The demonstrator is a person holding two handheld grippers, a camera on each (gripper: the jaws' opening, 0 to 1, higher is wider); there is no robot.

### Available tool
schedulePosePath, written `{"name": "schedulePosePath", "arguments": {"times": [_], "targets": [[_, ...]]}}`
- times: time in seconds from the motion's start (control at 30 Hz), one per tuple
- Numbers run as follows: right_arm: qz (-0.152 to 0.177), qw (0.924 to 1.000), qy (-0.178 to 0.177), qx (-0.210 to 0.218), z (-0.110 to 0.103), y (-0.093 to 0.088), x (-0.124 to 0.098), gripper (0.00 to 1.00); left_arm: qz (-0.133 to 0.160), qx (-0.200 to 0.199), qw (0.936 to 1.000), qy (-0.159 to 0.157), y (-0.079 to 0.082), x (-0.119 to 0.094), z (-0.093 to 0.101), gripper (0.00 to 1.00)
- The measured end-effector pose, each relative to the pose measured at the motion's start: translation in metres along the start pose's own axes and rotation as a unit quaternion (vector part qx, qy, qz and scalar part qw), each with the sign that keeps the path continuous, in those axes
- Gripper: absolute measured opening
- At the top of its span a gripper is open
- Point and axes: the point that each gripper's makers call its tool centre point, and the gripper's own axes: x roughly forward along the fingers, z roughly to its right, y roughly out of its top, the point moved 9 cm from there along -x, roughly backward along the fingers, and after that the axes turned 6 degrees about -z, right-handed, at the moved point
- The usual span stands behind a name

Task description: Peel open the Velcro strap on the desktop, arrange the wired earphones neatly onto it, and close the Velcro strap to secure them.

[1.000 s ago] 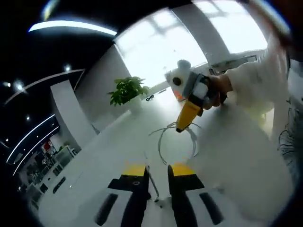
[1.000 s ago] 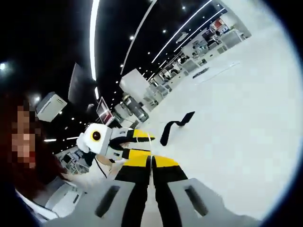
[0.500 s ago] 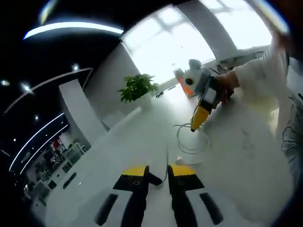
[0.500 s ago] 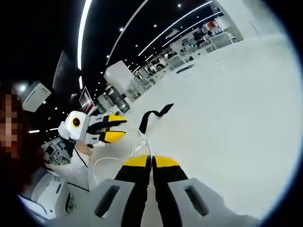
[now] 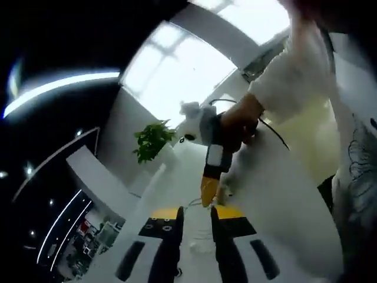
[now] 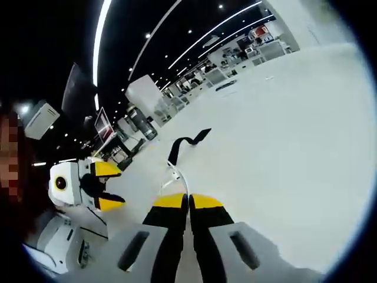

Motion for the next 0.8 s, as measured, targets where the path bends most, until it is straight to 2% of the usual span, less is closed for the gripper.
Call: {"name": "schedulePosePath", "arguments": {"times": [0.13, 0.2, 0.27, 0.33, 0.37, 0.4, 0.43, 0.5, 0.53, 0.6, 0.67, 0.73, 0.77, 0.8], "targets": [[0.002, 1.0, 0.002, 0.0, -0.001, -0.001, 0.0, 0.05, -0.001, 0.042, 0.9991, 0.005, 0.013, 0.017, -0.004, 0.23], [0.001, 1.0, 0.002, 0.0, -0.001, -0.002, 0.0, 0.05, -0.006, 0.063, 0.9979, -0.01, 0.019, 0.026, -0.002, 0.23], [0.001, 1.0, 0.004, -0.002, -0.001, -0.002, 0.0, 0.05, -0.024, 0.104, 0.9943, -0.008, 0.021, 0.034, -0.001, 0.23], [0.0, 1.0, 0.004, -0.005, 0.0, -0.002, 0.0, 0.05, -0.06, 0.166, 0.9842, 0.006, 0.02, 0.041, -0.001, 0.23], [0.0, 1.0, 0.004, -0.007, -0.001, -0.002, 0.0, 0.05, -0.075, 0.179, 0.9808, 0.012, 0.018, 0.043, -0.001, 0.22], [0.0, 0.9999, 0.004, -0.01, -0.001, -0.002, 0.0, 0.05, -0.079, 0.178, 0.9807, 0.012, 0.017, 0.045, 0.001, 0.2], [0.0, 0.9999, 0.003, -0.013, -0.001, -0.002, 0.0, 0.05, -0.076, 0.167, 0.983, 0.006, 0.017, 0.045, 0.002, 0.19], [0.002, 0.9998, 0.003, -0.018, -0.002, -0.003, 0.0, 0.05, -0.072, 0.107, 0.9915, -0.015, 0.013, 0.045, 0.007, 0.14], [0.002, 0.9998, 0.003, -0.019, -0.002, -0.003, 0.0, 0.05, -0.076, 0.097, 0.9921, -0.021, 0.011, 0.044, 0.009, 0.12], [0.004, 0.9998, 0.004, -0.018, -0.002, -0.002, -0.001, 0.05, -0.087, 0.089, 0.9922, -0.011, 0.01, 0.042, 0.008, 0.09], [0.005, 0.9998, 0.002, -0.018, -0.002, -0.002, -0.001, 0.05, -0.103, 0.05, 0.9934, 0.006, 0.008, 0.038, 0.008, 0.06], [0.008, 0.9998, 0.002, -0.02, -0.003, -0.003, -0.002, 0.05, -0.106, -0.046, 0.9932, 0.014, 0.005, 0.032, 0.011, 0.06], [0.011, 0.9997, 0.003, -0.022, -0.005, -0.003, -0.003, 0.05, -0.11, -0.103, 0.9886, 0.012, 0.001, 0.027, 0.014, 0.06], [0.014, 0.9997, 0.006, -0.021, -0.007, -0.003, -0.003, 0.05, -0.111, -0.133, 0.9847, 0.02, -0.001, 0.024, 0.016, 0.06]]}}
